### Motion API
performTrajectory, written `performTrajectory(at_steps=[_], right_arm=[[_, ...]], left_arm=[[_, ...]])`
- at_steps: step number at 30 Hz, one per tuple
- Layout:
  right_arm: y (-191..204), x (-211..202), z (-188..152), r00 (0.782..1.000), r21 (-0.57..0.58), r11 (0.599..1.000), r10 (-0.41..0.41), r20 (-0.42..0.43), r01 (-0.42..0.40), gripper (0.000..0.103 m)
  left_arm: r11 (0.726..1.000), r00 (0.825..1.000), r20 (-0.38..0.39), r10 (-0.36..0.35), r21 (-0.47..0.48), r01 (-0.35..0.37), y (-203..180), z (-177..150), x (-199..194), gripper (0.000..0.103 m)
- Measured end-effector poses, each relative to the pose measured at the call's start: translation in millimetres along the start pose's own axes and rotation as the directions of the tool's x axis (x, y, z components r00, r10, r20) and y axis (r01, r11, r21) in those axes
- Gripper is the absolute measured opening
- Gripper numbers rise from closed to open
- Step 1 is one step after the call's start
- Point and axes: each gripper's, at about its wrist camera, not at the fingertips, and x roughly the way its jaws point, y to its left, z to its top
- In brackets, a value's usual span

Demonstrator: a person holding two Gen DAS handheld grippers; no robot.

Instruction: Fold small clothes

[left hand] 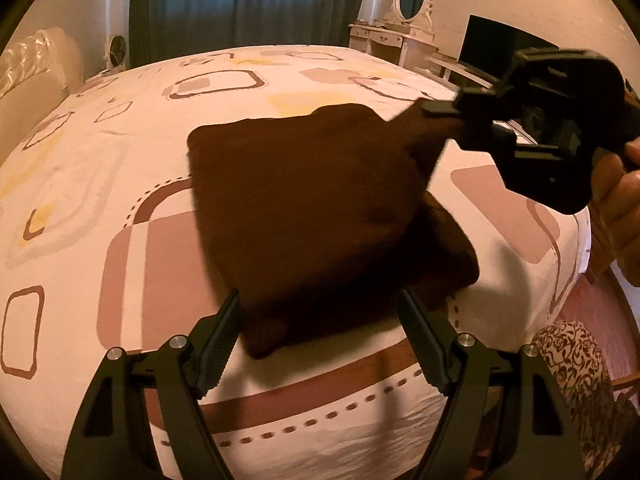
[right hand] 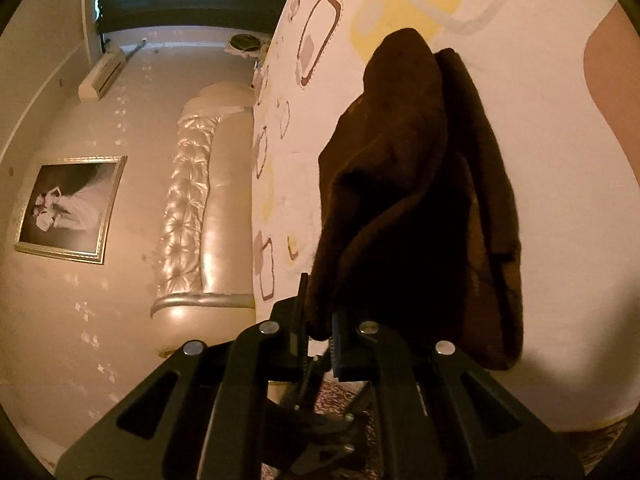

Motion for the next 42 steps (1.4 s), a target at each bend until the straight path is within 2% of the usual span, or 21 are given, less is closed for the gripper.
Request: performTrajectory(at_steps=[2,5,9,12,16,19,23,27,34,38,42], right_arm=[[1.0,1.1,-2.0,1.000,0.011,1.000,0.019,0.002,-0.019,0.008],[2.8,-1.5,-2.6,0.999,0.009,0.999,0.032,0.004,-0.032,0.008],[5.6,-7.8,-2.5,0.999,0.001,0.999,0.040,0.008,-0.040,0.008],[2.2,-11.5,-4.6,0.999,-0.004,0.999,0.034,0.005,-0.034,0.007],[-10.0,-12.1,-13.1,1.000,-0.004,1.000,0.001,-0.011,-0.001,0.007],[-33.1,-4.6,-29.0,0.997,0.011,0.998,-0.055,-0.054,0.056,0.007],[-70.3,3.2,-45.1,0.990,0.056,0.992,-0.110,-0.085,0.115,0.007],[-94.9,6.9,-50.0,0.994,0.084,0.992,-0.089,-0.071,0.095,0.006],[-86.1,3.7,-51.1,0.993,0.014,0.995,-0.102,-0.054,0.103,0.006],[-99.0,1.3,-50.0,0.998,0.041,0.998,-0.049,-0.050,0.051,0.006],[-102.9,-0.9,-50.0,0.997,0.029,0.999,-0.041,-0.061,0.043,0.006]], left_arm=[[1.000,1.000,0.010,0.014,0.018,-0.014,-5.3,0.7,2.7,0.081],[0.994,0.995,0.016,0.099,0.036,-0.100,-6.1,1.2,10.0,0.081],[0.969,0.969,0.032,0.247,-0.013,-0.246,15.7,-2.6,8.3,0.081],[0.956,0.957,0.030,0.288,-0.071,-0.285,37.7,-6.4,1.9,0.081],[0.947,0.955,-0.002,0.296,-0.132,-0.293,63.9,-12.4,-1.3,0.082],[0.942,0.955,-0.018,0.297,-0.160,-0.296,71.2,-19.2,-1.1,0.083],[0.941,0.965,-0.048,0.258,-0.216,-0.262,78.0,-25.7,1.6,0.083],[0.945,0.963,-0.046,0.266,-0.183,-0.270,74.1,-25.3,2.5,0.083],[0.952,0.969,-0.049,0.242,-0.183,-0.246,80.4,-28.2,1.5,0.083],[0.963,0.973,-0.053,0.225,-0.141,-0.230,77.4,-31.3,-2.2,0.083],[0.971,0.975,-0.056,0.216,-0.088,-0.221,78.1,-38.6,-7.8,0.083]])
